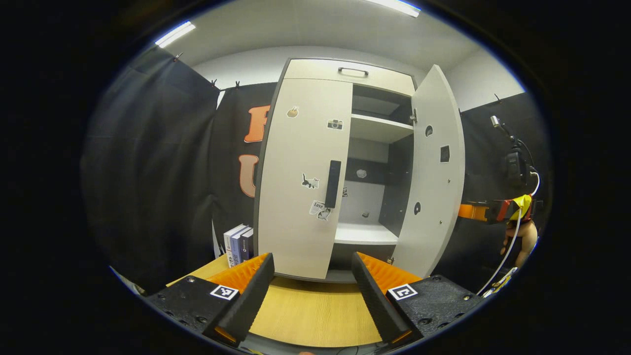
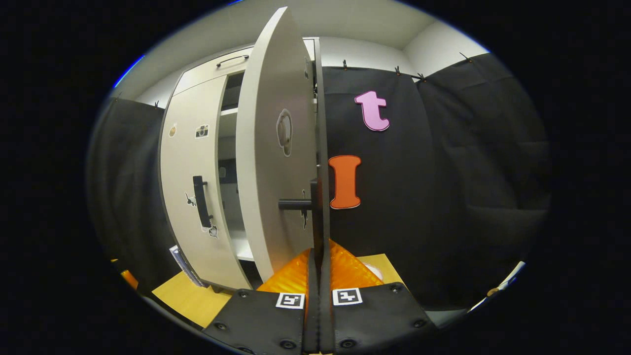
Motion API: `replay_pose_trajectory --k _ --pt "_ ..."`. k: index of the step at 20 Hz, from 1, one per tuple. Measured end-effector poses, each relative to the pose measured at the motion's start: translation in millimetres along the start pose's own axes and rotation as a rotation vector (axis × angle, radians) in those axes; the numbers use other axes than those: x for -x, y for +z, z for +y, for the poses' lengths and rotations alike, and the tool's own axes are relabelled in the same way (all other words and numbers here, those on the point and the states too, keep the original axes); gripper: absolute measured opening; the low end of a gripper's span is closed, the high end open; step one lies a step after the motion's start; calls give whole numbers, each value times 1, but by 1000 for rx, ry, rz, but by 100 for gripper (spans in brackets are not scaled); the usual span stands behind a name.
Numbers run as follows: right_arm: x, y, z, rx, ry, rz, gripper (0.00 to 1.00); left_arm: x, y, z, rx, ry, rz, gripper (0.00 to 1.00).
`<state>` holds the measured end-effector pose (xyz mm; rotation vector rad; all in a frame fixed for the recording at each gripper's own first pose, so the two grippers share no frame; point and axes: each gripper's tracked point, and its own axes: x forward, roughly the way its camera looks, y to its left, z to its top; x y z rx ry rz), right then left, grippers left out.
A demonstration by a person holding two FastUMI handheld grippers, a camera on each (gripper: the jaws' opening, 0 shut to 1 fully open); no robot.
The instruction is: Open the right door of the double-door shoe cabinet with the right hand, and open the left door with the left hand.
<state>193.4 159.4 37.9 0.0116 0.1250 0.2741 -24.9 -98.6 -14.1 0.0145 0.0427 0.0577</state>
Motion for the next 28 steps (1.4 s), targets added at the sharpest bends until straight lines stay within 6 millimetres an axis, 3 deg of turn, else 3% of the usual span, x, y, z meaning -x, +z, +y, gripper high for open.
replay_pose_trajectory --k 13,21,23,27,28 --pt "-6 -2 -2 -78 72 13 8 -32 19 -54 -43 -7 -40 92" --pt "4 -5 0 -101 103 18 8 -61 41 -62 -52 14 -75 95" --pt "4 2 -7 -63 84 -16 9 -75 46 -60 -47 24 -82 92" --pt "9 8 -25 -18 36 -45 7 -105 53 -61 -14 15 -89 95" --pt "10 8 -24 -27 38 -47 34 -114 56 -60 -3 12 -92 92"
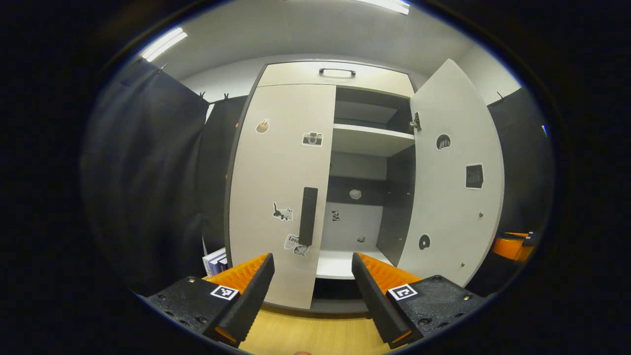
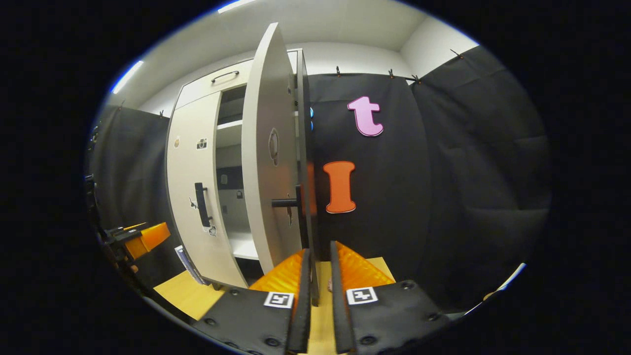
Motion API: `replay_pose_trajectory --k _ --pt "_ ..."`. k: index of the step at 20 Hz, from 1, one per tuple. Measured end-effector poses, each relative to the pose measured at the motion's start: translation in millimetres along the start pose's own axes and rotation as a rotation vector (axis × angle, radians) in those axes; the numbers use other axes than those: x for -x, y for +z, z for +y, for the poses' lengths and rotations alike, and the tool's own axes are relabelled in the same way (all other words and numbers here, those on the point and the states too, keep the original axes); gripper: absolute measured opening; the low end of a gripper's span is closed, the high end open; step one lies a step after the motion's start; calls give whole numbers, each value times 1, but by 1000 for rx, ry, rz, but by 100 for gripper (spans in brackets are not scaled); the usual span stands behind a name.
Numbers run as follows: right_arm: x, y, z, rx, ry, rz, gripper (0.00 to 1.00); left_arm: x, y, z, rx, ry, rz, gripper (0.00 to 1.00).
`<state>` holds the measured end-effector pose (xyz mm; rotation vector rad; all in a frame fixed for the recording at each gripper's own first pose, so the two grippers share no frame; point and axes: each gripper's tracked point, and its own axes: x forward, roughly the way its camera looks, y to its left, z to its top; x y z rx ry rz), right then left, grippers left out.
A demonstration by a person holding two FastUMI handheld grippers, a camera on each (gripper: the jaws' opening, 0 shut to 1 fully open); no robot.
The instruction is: Open the right door of the double-door shoe cabinet with the right hand, and open the left door with the left hand.
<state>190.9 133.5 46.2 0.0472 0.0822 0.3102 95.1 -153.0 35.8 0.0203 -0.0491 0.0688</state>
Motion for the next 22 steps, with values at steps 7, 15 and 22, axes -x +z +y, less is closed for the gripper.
replay_pose_trajectory --k 7,15,22 --pt "5 5 -16 1 -45 -23 48 -67 4 7 -49 -11 -14 95" --pt "6 2 -31 24 -106 -25 87 -136 -16 18 -57 -10 31 95" --pt "9 -2 -41 23 -147 -19 90 -178 -26 26 -58 -7 48 92"
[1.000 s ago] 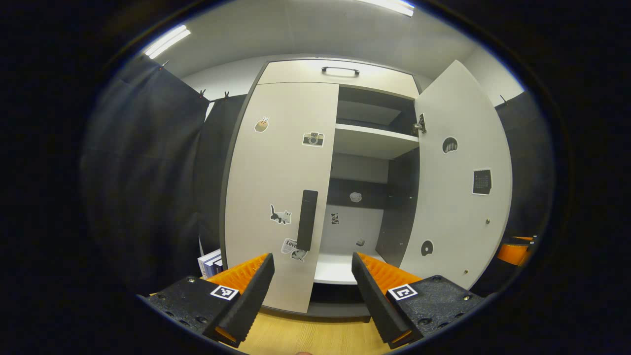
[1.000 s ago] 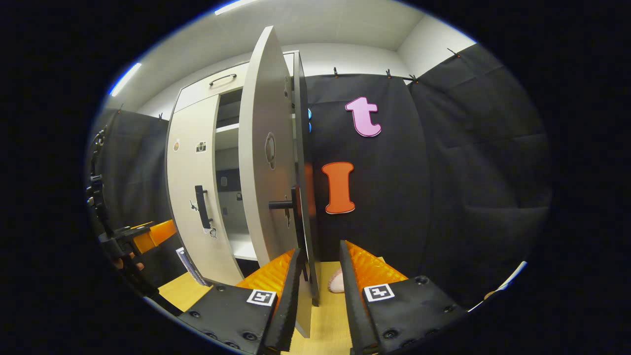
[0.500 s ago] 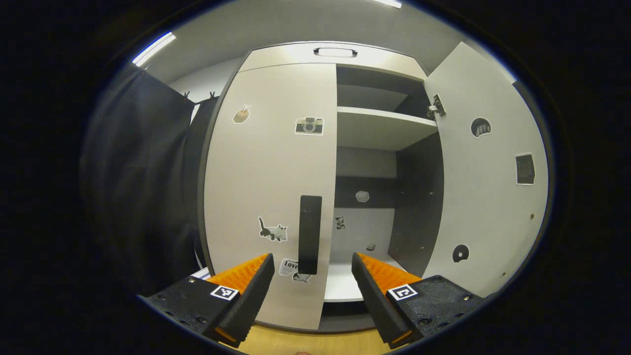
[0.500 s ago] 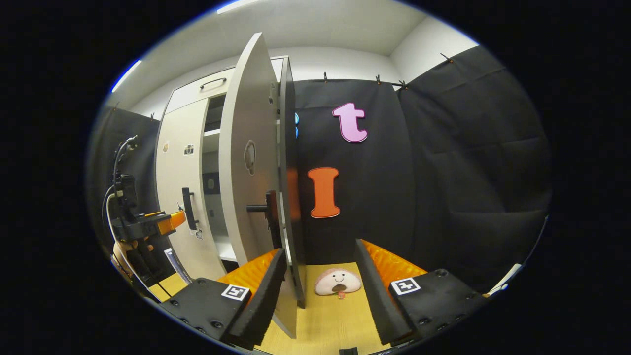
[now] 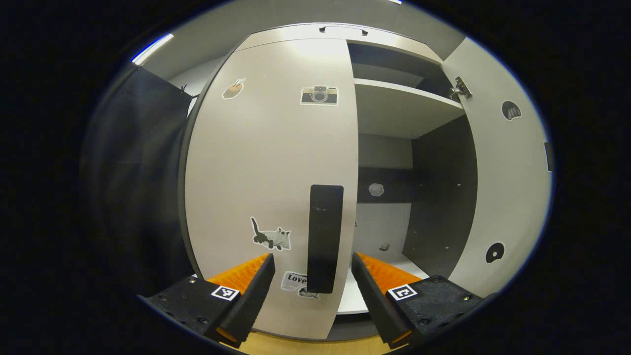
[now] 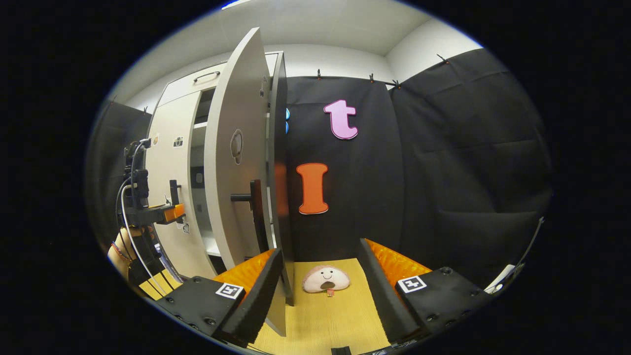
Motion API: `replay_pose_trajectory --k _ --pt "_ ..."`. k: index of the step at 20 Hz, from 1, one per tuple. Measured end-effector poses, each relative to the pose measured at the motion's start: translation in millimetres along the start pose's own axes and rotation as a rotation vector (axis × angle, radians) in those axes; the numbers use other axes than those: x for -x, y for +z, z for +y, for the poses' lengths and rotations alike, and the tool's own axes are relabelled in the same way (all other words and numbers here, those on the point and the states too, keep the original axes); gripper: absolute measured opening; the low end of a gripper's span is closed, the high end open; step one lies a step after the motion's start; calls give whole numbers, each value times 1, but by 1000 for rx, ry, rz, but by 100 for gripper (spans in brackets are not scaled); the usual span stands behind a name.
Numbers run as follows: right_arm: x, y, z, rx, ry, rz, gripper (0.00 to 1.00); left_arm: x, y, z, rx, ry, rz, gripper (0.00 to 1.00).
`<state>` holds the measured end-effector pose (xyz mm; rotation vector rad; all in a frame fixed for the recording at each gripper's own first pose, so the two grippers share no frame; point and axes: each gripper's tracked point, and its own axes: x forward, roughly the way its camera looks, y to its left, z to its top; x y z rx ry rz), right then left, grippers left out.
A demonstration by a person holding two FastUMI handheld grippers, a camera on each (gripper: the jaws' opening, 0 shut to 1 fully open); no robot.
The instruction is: Open the right door of the double-door shoe cabinet with the right hand, and open the left door with the left hand.
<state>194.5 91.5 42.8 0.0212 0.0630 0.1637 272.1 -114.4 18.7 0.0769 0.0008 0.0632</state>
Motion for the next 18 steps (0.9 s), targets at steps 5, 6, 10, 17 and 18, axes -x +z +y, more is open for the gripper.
replay_pose_trajectory --k 5,6,10,17,18 --pt "1 -2 -7 5 -43 3 90 -20 0 2 5 -2 -2 80" --pt "2 -3 -8 2 -49 10 90 -23 -2 -1 0 -14 4 75" --pt "3 -4 -8 -6 -69 13 90 -23 -1 -10 4 -56 0 48" --pt "7 -3 2 4 -65 9 98 -17 -4 -12 -32 -80 25 19" --pt "6 -2 4 0 -64 7 98 -16 -4 -11 -33 -86 31 18"
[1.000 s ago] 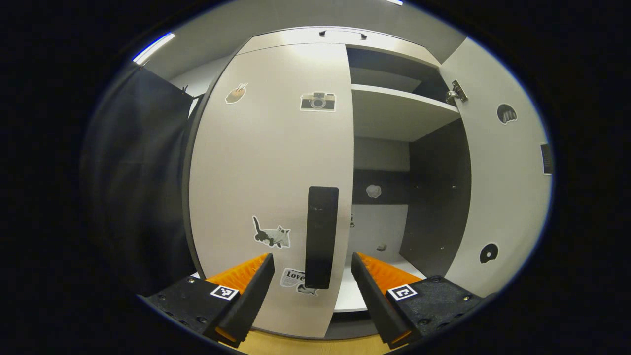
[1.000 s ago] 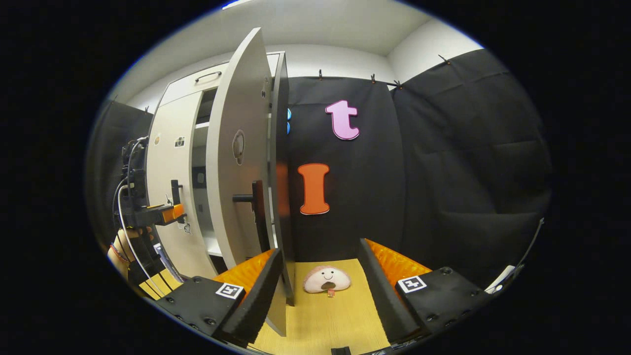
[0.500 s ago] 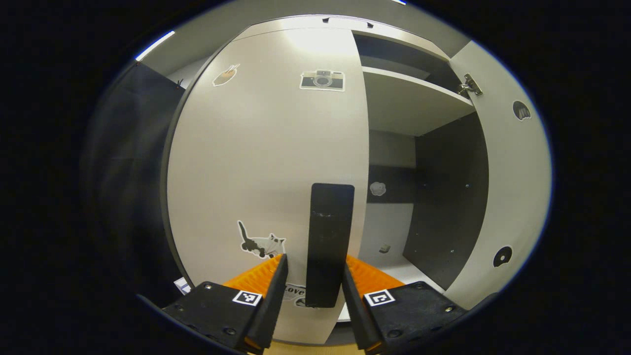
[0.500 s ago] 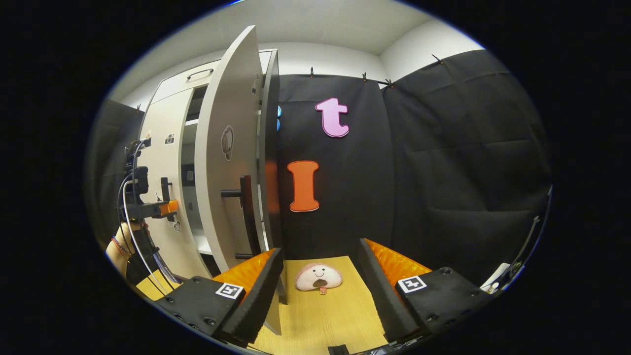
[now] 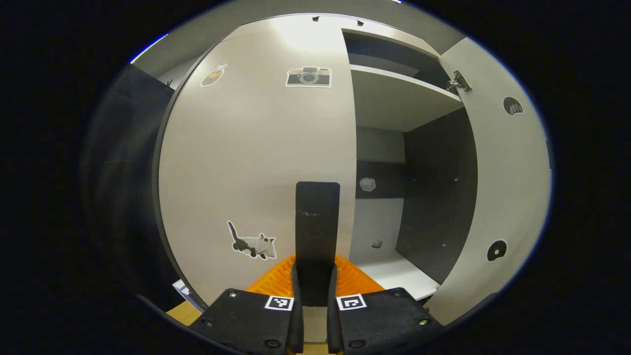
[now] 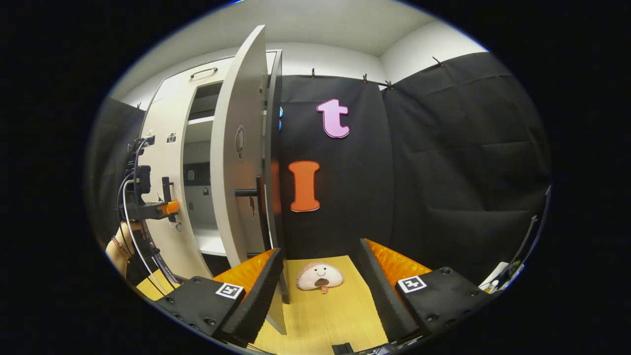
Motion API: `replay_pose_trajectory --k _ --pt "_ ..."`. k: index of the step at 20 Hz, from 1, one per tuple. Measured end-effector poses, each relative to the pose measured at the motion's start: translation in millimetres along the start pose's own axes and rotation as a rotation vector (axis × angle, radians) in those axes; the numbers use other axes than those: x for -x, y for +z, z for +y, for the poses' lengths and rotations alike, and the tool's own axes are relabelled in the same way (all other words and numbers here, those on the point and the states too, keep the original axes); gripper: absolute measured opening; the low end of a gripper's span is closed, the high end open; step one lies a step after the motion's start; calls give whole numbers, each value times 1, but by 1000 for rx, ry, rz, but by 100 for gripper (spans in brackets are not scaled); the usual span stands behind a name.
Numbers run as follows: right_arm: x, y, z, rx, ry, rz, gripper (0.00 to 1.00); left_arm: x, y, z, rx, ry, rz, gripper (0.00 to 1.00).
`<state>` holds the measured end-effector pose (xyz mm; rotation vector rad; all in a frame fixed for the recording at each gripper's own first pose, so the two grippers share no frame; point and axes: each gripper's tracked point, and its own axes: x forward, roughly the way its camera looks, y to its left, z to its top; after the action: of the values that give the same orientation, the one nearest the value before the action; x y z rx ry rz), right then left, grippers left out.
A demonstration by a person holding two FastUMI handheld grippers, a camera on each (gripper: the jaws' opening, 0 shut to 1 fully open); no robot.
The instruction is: Open the right door of the double-door shoe cabinet with the right hand, and open the left door with the left hand.
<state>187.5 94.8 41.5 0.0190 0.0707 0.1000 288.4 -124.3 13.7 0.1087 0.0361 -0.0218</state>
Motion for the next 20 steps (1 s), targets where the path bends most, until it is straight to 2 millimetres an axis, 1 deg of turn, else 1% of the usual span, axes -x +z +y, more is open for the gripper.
replay_pose_trajectory --k 2,3,4,5,9,14,18,19,20 --pt "2 1 4 -6 3 -8 98 8 -1 0 10 -21 -6 16" --pt "3 2 7 -4 5 -10 90 13 -1 1 11 -33 -7 16" --pt "3 3 9 0 5 -13 98 20 0 2 13 -43 -8 16" --pt "4 4 10 2 5 -16 90 22 0 3 15 -53 -7 16" --pt "6 7 21 -5 13 -21 90 34 0 6 26 -83 -6 16" --pt "19 5 32 -6 24 -23 90 51 -1 12 29 -105 -4 15" --pt "24 5 41 -7 29 -29 90 64 -3 16 32 -132 9 15" --pt "26 5 43 -8 30 -31 98 67 -3 18 38 -140 10 16" --pt "28 5 44 -7 30 -33 98 69 -4 19 43 -147 9 16"
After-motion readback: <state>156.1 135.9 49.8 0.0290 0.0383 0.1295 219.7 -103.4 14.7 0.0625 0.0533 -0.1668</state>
